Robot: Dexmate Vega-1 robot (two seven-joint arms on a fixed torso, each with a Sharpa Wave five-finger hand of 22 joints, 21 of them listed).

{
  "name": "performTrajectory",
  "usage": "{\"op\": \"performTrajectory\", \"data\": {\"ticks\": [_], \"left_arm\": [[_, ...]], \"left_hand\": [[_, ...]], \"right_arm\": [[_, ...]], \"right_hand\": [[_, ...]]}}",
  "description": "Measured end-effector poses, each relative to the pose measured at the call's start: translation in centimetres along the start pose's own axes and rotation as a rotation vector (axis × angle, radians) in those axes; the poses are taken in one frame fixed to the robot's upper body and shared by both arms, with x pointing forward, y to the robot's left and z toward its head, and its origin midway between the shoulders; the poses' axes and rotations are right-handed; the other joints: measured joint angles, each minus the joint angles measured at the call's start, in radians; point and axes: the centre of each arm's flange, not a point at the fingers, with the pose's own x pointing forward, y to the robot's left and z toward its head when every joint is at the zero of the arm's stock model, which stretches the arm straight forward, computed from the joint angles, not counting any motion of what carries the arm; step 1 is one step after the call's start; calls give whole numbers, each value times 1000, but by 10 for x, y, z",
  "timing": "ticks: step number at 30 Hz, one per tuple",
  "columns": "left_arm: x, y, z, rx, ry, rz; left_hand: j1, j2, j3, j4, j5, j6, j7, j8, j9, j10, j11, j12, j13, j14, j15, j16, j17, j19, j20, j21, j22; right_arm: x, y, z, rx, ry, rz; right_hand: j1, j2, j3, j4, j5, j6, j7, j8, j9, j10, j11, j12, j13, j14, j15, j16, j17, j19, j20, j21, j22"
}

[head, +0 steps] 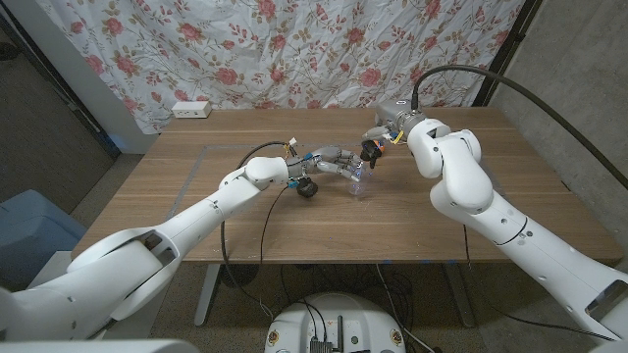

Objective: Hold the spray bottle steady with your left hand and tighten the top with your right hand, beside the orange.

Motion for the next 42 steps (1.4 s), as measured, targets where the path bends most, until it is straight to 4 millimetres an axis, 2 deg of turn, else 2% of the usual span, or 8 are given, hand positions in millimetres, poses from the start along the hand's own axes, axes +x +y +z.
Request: {"op": "performTrajectory", "data": {"ticks": [9,13,18,27,30,34,37,42], "left_arm": [[-1,1,-1,-1,2,1],[-1,2,-2,-2,5,1],[-1,3,-2,-1,3,1],[0,5,-2,0,-1,1],[0,5,-2,1,-1,1],[0,5,-2,1,-1,1],[0,6,-2,1,-1,2],[0,6,-1,2,-1,2]], "left_hand": [[0,0,0,0,0,0,0,0,0,0,0,-4,6,0,0,0,0,0,0,0,0],[0,0,0,0,0,0,0,0,0,0,0,-6,6,0,0,0,0,0,0,0,0],[0,0,0,0,0,0,0,0,0,2,2,-2,5,0,0,0,0,0,0,0,0],[0,0,0,0,0,0,0,0,0,2,2,-2,1,0,0,-3,0,0,0,0,0],[0,0,0,0,0,0,0,0,0,2,2,-2,1,0,0,-7,0,0,0,0,0],[0,0,0,0,-1,0,0,0,0,2,2,-2,2,0,0,-7,-5,0,0,0,0],[0,0,0,0,-1,0,0,0,0,2,2,-2,2,0,0,-7,-5,0,0,0,0],[0,0,0,0,-3,0,0,0,0,2,2,-3,2,0,0,-8,-5,0,0,0,0]], "right_arm": [[1,-6,-3,-15,-14,8],[2,-10,-4,-25,-18,27],[3,-15,-5,-46,-28,56],[2,-24,-9,-72,-49,93],[1,-26,-10,-79,-57,100],[1,-32,-17,-80,-68,104],[2,-33,-19,-59,-96,124],[2,-39,-26,-43,-115,144]], "right_hand": [[-124,-38,-53,25,-20,-91,15,-78,-54,-49,37,-27,2,-43,45,-22,14,-25,24,-7,0],[-183,-42,-76,37,-24,-157,19,-125,-60,-95,53,-43,6,-79,73,-42,19,-58,36,-11,0],[-212,-42,-85,39,-24,-228,24,-171,-59,-138,70,-48,6,-112,99,-59,23,-85,43,-11,0],[-231,-24,-94,30,-24,-371,59,-253,-52,-210,99,-52,6,-166,138,-89,23,-128,37,-11,0],[-237,-11,-80,16,-24,-427,62,-281,-46,-248,101,-55,9,-194,145,-107,23,-148,25,-11,0],[-209,16,-64,-11,-24,-518,62,-318,-34,-324,117,-60,10,-249,167,-134,23,-182,31,-14,0],[-190,19,-58,-26,-20,-569,46,-337,-29,-355,121,-60,10,-265,178,-144,23,-192,41,-14,0],[-162,13,-47,-45,-20,-629,3,-360,-29,-391,121,-60,10,-285,179,-153,23,-199,34,-14,0]]}}
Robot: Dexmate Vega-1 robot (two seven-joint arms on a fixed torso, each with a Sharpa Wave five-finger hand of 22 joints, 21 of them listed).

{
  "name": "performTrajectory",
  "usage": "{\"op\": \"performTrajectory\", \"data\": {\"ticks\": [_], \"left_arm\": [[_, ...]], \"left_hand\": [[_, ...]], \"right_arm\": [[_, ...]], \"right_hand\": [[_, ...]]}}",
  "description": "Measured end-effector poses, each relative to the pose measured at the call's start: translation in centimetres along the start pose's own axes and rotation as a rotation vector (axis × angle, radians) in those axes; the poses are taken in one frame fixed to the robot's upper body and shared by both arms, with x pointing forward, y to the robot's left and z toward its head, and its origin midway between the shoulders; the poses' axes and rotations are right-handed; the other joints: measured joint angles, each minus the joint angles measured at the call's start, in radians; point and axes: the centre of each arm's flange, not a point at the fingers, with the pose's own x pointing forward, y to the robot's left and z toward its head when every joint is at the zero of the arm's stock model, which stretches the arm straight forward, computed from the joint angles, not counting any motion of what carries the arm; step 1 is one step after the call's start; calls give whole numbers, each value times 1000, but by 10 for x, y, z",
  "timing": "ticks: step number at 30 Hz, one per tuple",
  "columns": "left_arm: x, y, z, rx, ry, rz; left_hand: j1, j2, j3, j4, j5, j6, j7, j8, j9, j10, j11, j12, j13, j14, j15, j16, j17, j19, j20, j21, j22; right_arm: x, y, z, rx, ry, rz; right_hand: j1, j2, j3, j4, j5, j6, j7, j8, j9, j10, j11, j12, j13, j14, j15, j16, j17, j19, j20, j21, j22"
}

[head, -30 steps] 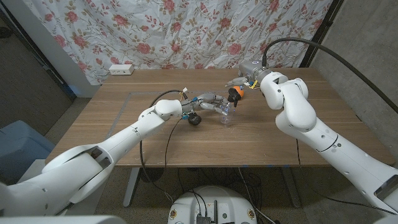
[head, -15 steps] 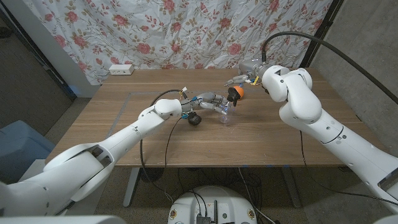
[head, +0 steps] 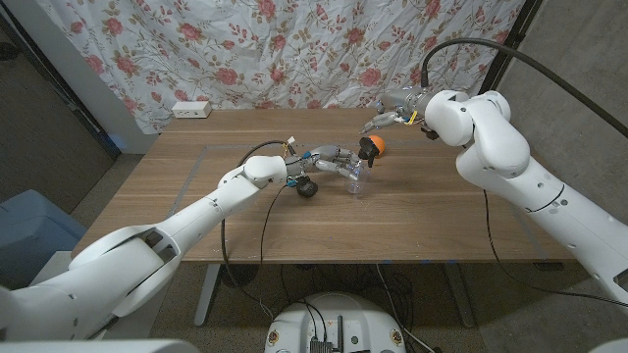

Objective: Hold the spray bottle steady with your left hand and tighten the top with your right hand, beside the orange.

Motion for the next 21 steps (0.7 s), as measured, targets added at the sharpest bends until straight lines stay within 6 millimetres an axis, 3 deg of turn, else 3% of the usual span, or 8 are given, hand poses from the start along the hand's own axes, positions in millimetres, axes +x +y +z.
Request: {"op": "performTrajectory", "data": {"ticks": [7,8,10,14,16,18,21], "left_arm": [[0,1,1,1,1,-1],[0,2,1,2,0,-1],[1,2,1,2,1,-2],[1,2,1,1,3,-2],[1,2,1,1,4,-3],[0,2,1,2,5,-3],[0,2,2,3,5,-4]], "left_hand": [[0,0,0,0,0,0,0,0,-2,0,0,-1,1,0,0,-3,3,0,0,0,0],[0,0,0,0,0,0,0,0,-2,0,0,-1,1,0,0,-3,2,0,0,0,0],[0,0,0,0,0,0,0,0,-2,0,0,-1,1,4,-4,-3,1,0,0,0,0],[0,0,0,0,3,0,0,0,-5,0,0,-4,1,4,-4,-3,0,0,0,0,0],[0,0,0,0,3,0,0,0,-5,0,0,-5,1,4,-4,-3,0,0,0,0,0],[0,0,0,0,3,0,0,0,-5,0,0,-5,3,4,-4,-3,0,0,0,0,0],[0,0,0,0,3,0,0,0,-5,0,0,-5,5,4,-4,-3,0,0,0,0,0]], "right_arm": [[-3,-6,-9,13,-26,21],[-3,-5,-8,28,-51,29],[-4,-6,-9,33,-64,32],[-5,-8,-12,40,-89,32],[-6,-8,-12,46,-102,31],[-6,-8,-8,63,-131,31],[-8,-10,-18,53,-129,34]], "right_hand": [[55,-15,16,-16,0,-80,-48,-30,0,-68,6,0,0,-48,13,-20,-3,0,1,0,0],[71,-5,16,-16,0,-88,-56,-31,0,-79,6,0,0,-51,11,-23,-3,-6,6,0,0],[86,-20,22,-22,0,-106,-67,-39,0,-95,7,0,0,-66,13,-29,-3,-9,10,0,0],[129,-17,30,-30,0,-121,-78,-39,2,-101,1,0,0,-68,15,-29,-6,-12,12,0,0],[145,-18,38,-28,0,-128,-97,-40,2,-105,-8,2,0,-75,8,-29,-7,-12,13,0,0],[185,-32,47,-30,0,-149,-117,-52,2,-119,-21,2,0,-88,11,-35,-7,-16,16,0,0],[231,-36,55,-26,0,-189,-137,-64,4,-161,-26,2,0,-113,17,-42,-12,-32,18,0,0]]}}
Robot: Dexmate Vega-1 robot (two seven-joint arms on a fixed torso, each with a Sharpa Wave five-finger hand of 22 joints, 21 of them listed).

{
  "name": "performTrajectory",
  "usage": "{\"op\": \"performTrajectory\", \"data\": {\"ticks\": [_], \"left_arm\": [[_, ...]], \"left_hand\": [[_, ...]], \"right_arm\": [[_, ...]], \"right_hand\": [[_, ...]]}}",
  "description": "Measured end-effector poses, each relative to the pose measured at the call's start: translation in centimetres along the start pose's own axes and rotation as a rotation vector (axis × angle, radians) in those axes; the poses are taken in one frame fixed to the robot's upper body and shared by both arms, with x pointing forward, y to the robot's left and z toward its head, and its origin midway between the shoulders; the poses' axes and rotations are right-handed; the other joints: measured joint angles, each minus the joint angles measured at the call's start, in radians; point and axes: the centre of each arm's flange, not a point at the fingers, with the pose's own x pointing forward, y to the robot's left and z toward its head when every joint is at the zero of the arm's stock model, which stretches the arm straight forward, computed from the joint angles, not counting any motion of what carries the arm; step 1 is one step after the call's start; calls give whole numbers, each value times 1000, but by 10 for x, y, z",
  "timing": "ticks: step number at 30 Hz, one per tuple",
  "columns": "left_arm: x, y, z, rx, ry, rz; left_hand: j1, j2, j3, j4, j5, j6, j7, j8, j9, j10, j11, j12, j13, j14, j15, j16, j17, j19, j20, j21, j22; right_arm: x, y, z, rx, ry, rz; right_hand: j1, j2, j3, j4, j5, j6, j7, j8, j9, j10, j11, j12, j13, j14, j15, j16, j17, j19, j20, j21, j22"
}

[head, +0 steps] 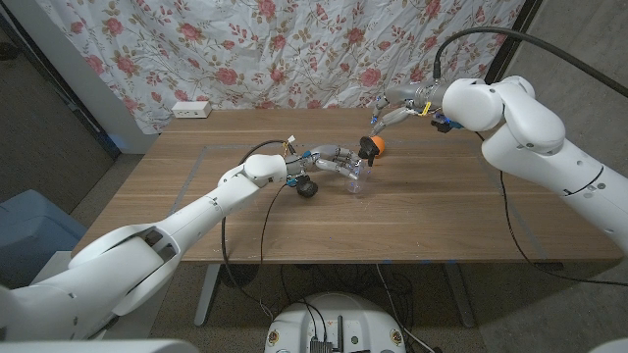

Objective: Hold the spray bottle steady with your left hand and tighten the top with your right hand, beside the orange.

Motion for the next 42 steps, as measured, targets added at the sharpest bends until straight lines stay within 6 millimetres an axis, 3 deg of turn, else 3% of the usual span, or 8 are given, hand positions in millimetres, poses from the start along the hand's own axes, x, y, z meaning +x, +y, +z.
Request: {"op": "performTrajectory", "data": {"ticks": [3,14,17,26,35,42], "left_arm": [[0,0,0,1,0,0],[0,-1,0,1,2,-7],[0,0,0,1,2,-9],[2,3,0,7,0,-24],[5,6,2,17,-7,-49],[8,7,4,27,-13,-70]], "left_hand": [[0,0,-1,-1,0,0,0,0,0,0,0,-1,1,0,0,0,0,0,0,0,0],[0,0,-2,-2,0,0,0,0,0,6,5,-7,1,0,0,-4,0,0,0,0,0],[0,0,-2,-2,0,0,0,0,0,6,5,-8,1,0,0,-4,0,0,0,0,0],[0,0,-2,-2,0,0,0,0,0,10,2,-12,0,4,-4,-4,3,0,0,0,0],[0,0,-2,-2,-1,4,4,0,0,11,0,-9,0,7,0,-4,3,0,0,0,0],[0,0,-2,-2,-3,4,4,0,0,11,0,-8,0,7,0,-4,1,0,0,0,0]], "right_arm": [[0,1,2,15,-25,4],[0,0,-11,4,-51,37],[0,0,-15,-3,-55,41],[-1,2,-15,-44,-153,4],[-4,4,-18,-88,-217,-8],[-4,0,-20,-129,-254,-3]], "right_hand": [[34,-4,6,2,0,-22,-11,-8,0,-36,-4,0,0,-25,4,-4,0,-14,-3,0,0],[123,-18,27,9,6,-114,-12,-60,-10,-176,3,-6,-3,-98,27,-11,-9,-57,0,0,0],[134,-28,30,6,11,-125,-12,-66,-12,-179,6,-6,-3,-98,27,-11,-9,-64,-7,0,0],[182,-17,39,5,23,-125,-12,-70,-9,-177,0,3,-3,-86,16,-7,-14,-64,-7,0,0],[206,-35,44,1,27,-136,-12,-74,-9,-177,-7,3,-3,-90,12,-7,-14,-64,-8,0,0],[215,-26,48,5,27,-147,-12,-81,-9,-177,-7,3,-3,-94,16,-7,-14,-64,-7,0,0]]}}
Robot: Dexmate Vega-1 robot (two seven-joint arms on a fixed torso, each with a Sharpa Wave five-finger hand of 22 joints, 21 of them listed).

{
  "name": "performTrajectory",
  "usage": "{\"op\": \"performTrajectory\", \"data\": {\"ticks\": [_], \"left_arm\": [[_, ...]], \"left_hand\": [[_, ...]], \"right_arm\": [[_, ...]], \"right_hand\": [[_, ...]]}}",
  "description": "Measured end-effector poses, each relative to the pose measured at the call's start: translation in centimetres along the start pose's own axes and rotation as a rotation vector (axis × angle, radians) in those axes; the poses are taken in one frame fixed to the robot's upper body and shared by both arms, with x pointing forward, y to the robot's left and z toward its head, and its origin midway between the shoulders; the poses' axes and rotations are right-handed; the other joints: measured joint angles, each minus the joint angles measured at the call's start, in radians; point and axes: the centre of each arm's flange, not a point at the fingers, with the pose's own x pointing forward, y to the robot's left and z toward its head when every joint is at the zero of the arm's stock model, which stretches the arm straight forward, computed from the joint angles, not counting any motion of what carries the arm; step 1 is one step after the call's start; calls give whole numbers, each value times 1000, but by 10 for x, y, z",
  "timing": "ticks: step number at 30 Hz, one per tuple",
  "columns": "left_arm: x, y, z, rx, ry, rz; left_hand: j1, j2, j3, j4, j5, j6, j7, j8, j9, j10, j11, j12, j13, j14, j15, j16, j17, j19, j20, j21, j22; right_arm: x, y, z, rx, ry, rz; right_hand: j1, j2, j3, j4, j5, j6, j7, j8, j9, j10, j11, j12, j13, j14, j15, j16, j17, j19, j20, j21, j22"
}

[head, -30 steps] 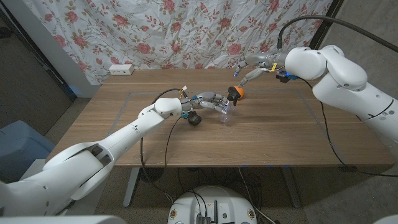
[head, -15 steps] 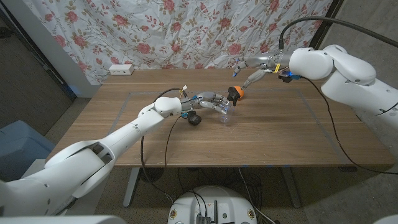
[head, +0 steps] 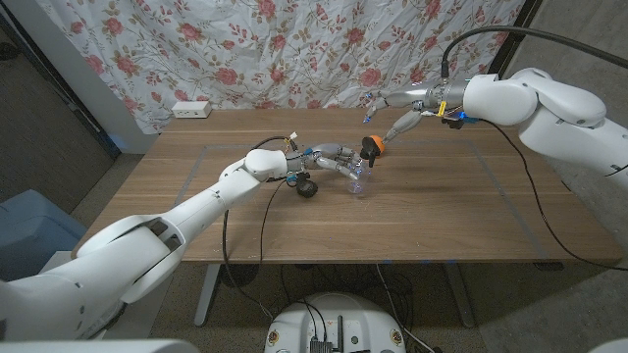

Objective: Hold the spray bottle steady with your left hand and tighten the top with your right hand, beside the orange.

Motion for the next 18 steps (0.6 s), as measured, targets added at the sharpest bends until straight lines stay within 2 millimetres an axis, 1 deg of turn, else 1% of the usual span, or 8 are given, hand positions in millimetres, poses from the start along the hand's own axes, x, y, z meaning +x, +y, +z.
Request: {"op": "performTrajectory", "data": {"ticks": [4,5,6,8,12,14,18], "left_arm": [[1,1,0,1,2,-3],[2,1,0,5,0,-12],[2,1,0,4,2,-12],[3,1,1,9,-1,-22],[5,1,1,13,-1,-34],[6,0,2,15,-1,-41],[7,0,2,18,0,-49]], "left_hand": [[0,0,0,0,0,0,0,0,0,0,0,0,0,0,0,0,-1,0,0,0,0],[0,0,0,0,0,0,0,0,0,0,0,0,0,0,0,0,0,0,0,0,0],[0,0,0,0,0,0,0,0,0,0,0,0,0,0,0,0,1,0,0,0,0],[0,0,0,0,0,0,0,0,-1,0,0,0,0,0,0,-1,2,0,0,0,0],[0,0,0,0,-1,0,0,0,-3,0,0,0,0,0,0,-1,2,0,0,0,0],[0,0,0,0,-1,0,0,0,-6,0,0,0,0,0,0,-1,2,0,0,0,0],[0,0,0,0,-2,0,0,0,-6,0,0,0,0,0,0,-1,2,0,0,0,0]], "right_arm": [[0,1,5,-33,-35,8],[1,1,2,-36,-31,11],[1,1,4,-46,-40,12],[2,2,1,-54,-42,17],[3,3,0,-80,-60,24],[3,4,1,-93,-72,27],[5,7,-1,-110,-86,34]], "right_hand": [[0,0,0,0,6,0,0,0,0,0,0,0,0,-3,-3,0,0,0,0,0,0],[0,0,0,0,6,0,0,0,0,0,0,0,0,-3,-3,0,0,0,0,0,0],[0,0,0,0,6,0,0,0,0,0,0,0,0,-3,-3,0,0,-1,1,0,0],[0,0,0,0,8,0,0,0,0,0,0,0,0,-3,-3,0,0,-6,6,0,0],[0,0,0,0,10,0,0,0,0,0,0,0,3,-3,-3,0,0,-6,6,0,0],[14,-14,0,0,10,0,0,0,0,0,0,0,3,-3,-3,0,0,-7,4,0,0],[14,-14,0,0,13,-5,-5,0,0,0,0,0,3,-3,-3,0,0,-9,2,0,0]]}}
